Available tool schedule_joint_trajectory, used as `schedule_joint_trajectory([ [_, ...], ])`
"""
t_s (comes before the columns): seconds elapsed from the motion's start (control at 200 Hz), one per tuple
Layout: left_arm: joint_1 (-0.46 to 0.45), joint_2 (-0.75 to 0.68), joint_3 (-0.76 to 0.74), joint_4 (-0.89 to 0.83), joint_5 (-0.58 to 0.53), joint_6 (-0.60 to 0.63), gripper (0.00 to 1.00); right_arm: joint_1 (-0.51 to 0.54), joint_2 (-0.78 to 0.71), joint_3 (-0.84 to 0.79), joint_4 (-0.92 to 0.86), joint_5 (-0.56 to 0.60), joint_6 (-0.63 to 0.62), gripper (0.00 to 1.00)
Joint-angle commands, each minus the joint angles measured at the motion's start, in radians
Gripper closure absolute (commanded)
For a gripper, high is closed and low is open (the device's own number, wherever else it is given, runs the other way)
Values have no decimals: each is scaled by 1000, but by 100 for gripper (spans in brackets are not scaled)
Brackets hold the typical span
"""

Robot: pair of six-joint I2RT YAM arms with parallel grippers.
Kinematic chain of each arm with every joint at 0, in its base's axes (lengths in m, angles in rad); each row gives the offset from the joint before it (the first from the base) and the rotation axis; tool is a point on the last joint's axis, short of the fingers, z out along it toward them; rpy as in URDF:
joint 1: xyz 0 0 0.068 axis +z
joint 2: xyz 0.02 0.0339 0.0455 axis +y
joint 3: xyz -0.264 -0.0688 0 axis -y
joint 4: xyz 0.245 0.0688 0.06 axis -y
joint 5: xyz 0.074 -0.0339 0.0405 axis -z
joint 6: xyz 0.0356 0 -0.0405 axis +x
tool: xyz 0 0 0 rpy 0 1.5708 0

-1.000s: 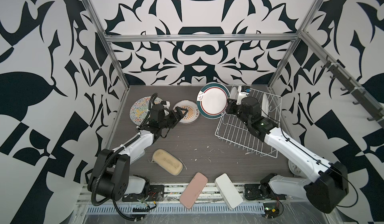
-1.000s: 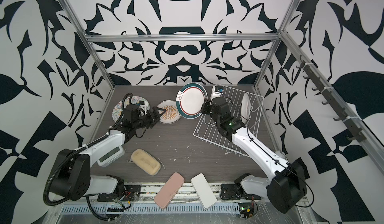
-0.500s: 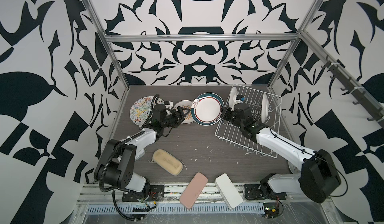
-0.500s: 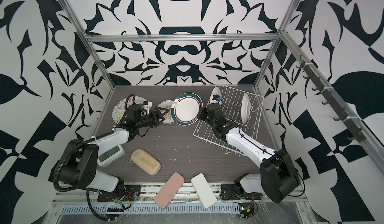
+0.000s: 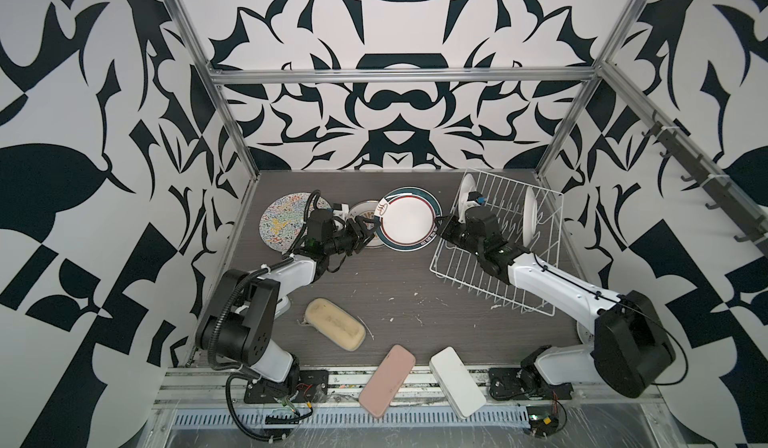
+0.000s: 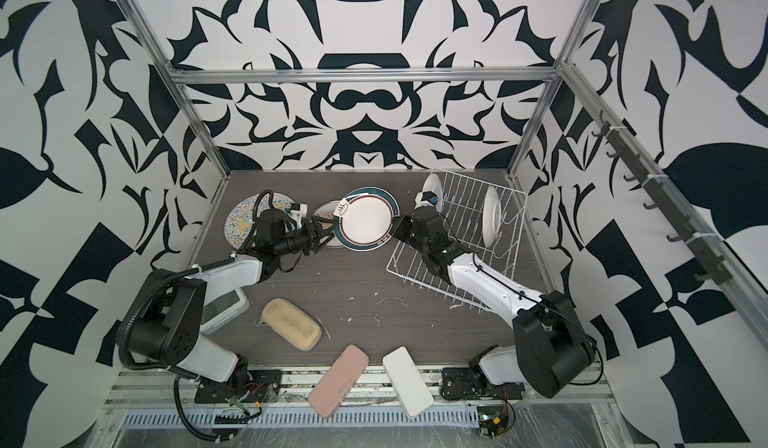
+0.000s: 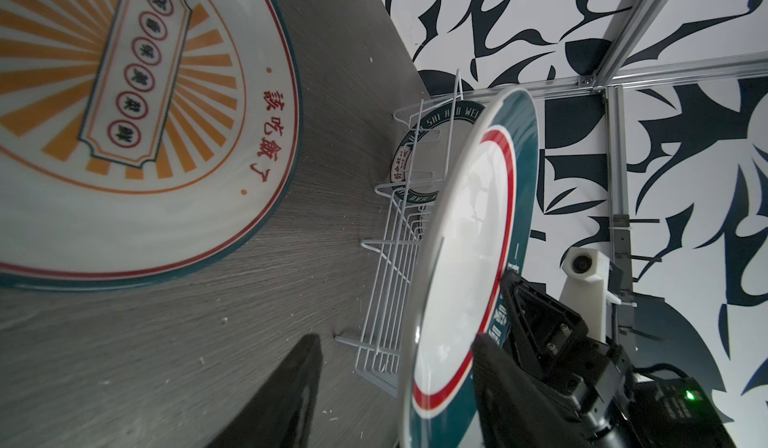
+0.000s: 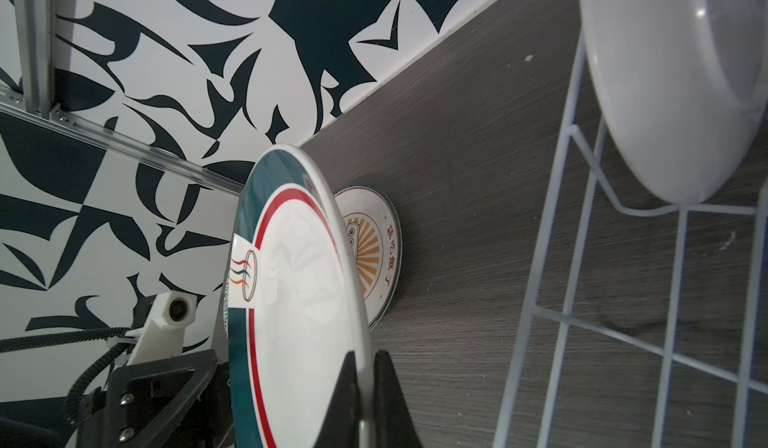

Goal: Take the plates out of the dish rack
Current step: 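Carry the plate toward the left gripper while the left gripper reaches for its rim, then close the left gripper on the green-rimmed plate's rim beside the right gripper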

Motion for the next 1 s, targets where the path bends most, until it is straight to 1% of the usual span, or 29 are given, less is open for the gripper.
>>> schedule_joint_trajectory([
  [0.0,3,6,-4,69,32,-20,48,0,-25,11,121,-25,36,100],
  [0.075,5,5,-7,71,28,-20,53,1,-25,12,123,-32,37,100],
  [0.19,5,6,-12,78,26,-23,59,2,-22,14,123,-39,38,100],
  [0.355,4,7,-9,78,28,-22,61,0,-11,24,123,-63,38,100],
  [0.48,5,9,-7,78,28,-22,65,0,-3,30,122,-79,37,100],
  [0.73,5,9,-4,78,35,-20,80,0,11,46,102,-99,30,100],
  [0.995,5,12,-3,77,34,-19,92,1,26,69,61,-118,19,100],
])
